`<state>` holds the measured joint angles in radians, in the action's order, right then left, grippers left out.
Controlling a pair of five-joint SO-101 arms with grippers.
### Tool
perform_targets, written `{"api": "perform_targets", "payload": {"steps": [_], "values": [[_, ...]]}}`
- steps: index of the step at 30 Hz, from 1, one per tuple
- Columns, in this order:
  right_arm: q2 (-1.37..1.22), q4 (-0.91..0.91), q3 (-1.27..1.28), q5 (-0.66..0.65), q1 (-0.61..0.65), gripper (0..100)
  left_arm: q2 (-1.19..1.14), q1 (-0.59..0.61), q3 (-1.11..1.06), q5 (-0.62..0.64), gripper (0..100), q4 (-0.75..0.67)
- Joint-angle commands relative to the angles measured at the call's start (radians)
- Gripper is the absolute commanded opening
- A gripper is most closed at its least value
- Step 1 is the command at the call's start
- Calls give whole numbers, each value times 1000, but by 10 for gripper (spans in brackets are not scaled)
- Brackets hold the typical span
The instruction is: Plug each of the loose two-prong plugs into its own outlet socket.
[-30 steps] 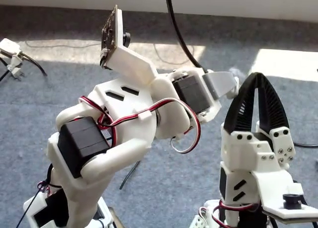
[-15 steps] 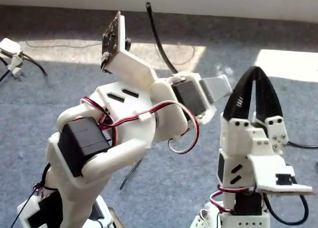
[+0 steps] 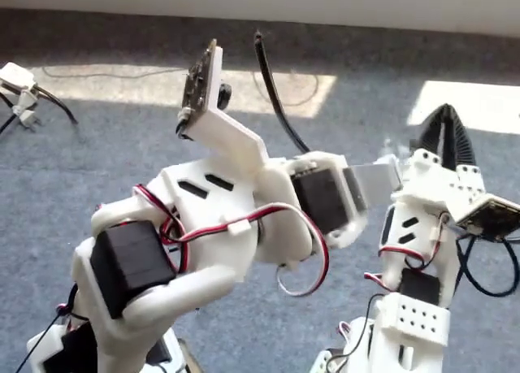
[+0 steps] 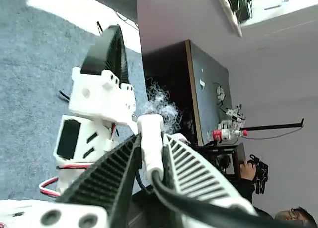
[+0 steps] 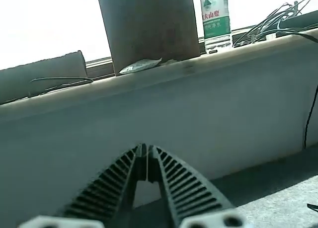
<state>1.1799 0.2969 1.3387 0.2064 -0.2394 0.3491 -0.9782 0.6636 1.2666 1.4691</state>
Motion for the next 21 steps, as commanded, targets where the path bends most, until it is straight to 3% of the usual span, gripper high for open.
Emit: {"api": "perform_targets", "payload": {"steps": [1, 6, 12, 16, 21], "values": [[93, -82, -58, 12, -140, 29, 10, 131, -16, 3, 7, -8], [203, -295, -58, 12, -243, 29, 10, 303, -191, 2, 7, -63], [277, -639, -53, 12, -242, 29, 12, 475, -496, 11, 7, -210], [295, -817, 7, 12, -180, 29, 18, 538, -662, 60, 7, -256], [295, -883, 177, 6, -91, 29, 13, 570, -822, 152, 7, -368]]}}
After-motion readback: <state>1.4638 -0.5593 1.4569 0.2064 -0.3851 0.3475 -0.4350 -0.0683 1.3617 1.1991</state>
